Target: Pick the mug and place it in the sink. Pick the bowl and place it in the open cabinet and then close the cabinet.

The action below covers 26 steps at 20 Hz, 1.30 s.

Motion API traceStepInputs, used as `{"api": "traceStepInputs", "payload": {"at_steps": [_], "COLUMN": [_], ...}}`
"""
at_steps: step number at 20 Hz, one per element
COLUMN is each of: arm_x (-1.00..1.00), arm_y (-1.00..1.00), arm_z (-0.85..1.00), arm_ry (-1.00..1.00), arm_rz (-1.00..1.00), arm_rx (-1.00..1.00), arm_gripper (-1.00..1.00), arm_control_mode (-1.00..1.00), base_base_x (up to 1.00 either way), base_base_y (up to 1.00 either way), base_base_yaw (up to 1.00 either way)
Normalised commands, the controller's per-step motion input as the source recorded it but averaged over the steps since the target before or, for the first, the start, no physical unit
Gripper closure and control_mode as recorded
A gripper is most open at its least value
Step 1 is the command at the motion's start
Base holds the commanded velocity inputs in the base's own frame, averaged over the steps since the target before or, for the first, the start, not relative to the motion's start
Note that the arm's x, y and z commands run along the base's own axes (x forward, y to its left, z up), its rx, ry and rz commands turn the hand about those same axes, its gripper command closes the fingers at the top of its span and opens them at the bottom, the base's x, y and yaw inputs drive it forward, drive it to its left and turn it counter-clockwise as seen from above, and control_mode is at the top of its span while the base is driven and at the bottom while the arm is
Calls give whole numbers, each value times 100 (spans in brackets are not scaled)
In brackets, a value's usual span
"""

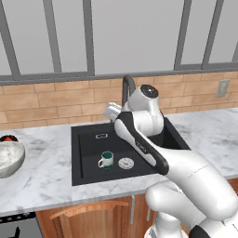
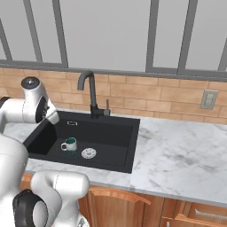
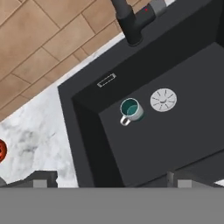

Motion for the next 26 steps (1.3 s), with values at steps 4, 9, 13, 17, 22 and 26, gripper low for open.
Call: {"api": "traceStepInputs", "payload": {"at_steps": [4, 9, 13, 17, 22, 26], "arm_x": [-19, -11, -26, -31, -31, 0], "arm_y": [-13, 0, -1, -7, -13, 0], "arm_z": [32, 20, 18, 15, 4, 0], "arm_ry": [0, 0, -1, 0, 0, 0], "arm_rz": [19, 10, 1, 0, 0, 0], "arm_rx": [0, -9, -20, -16, -4, 0], "arm_gripper": [-100, -100, -100, -100, -100, -100], "arm_control_mode": [-100, -100, -100, -100, -100, 100], "base_base_x": [0, 0, 0, 0, 0, -28], "base_base_y": [0, 0, 0, 0, 0, 4], "base_base_yaw": [0, 0, 0, 0, 0, 5]}}
